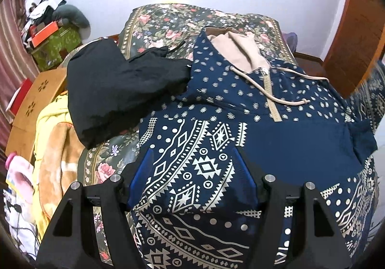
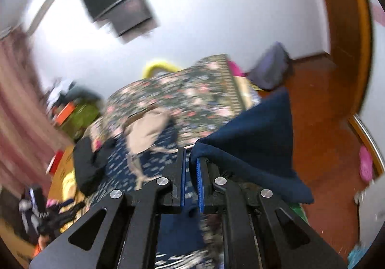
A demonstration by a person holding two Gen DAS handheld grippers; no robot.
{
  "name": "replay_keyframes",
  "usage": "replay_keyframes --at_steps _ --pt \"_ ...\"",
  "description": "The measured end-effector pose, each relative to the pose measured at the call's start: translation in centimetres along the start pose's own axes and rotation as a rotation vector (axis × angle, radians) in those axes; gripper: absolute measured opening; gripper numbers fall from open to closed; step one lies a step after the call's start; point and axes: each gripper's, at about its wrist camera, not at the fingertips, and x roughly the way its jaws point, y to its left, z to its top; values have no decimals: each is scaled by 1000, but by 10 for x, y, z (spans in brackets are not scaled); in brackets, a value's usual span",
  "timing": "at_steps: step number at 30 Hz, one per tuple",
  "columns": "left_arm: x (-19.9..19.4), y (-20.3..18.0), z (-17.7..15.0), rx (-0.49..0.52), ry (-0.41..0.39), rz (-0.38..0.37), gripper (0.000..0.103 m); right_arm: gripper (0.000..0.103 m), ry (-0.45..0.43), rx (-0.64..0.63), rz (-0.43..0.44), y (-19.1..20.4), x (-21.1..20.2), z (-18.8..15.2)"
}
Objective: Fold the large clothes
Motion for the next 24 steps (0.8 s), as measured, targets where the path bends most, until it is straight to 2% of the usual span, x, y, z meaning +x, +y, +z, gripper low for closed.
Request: replay_keyframes --at_steps 2,6,9,12,19,21,23,24 --pt "-3 -2 -2 16 -5 3 67 7 54 -47 29 21 13 -16" --pt "-6 -4 -7 37 -3 -6 67 7 189 -69 66 35 53 -51" --pt "-5 -6 -13 55 8 -11 67 7 304 -52 55 38 81 -80" --pt "-2 -7 -19 68 23 -11 67 8 360 -45 12 38 98 -96" --pt "3 -11 -25 73 45 -24 67 13 382 60 39 26 82 -86" --pt "2 -13 -22 73 35 -18 67 14 341 81 38 26 72 -79" --pt "0 -13 -19 70 23 -16 67 21 270 113 40 20 54 -70" --pt "-1 -14 -17 68 18 -18 67 28 240 130 36 16 48 -67"
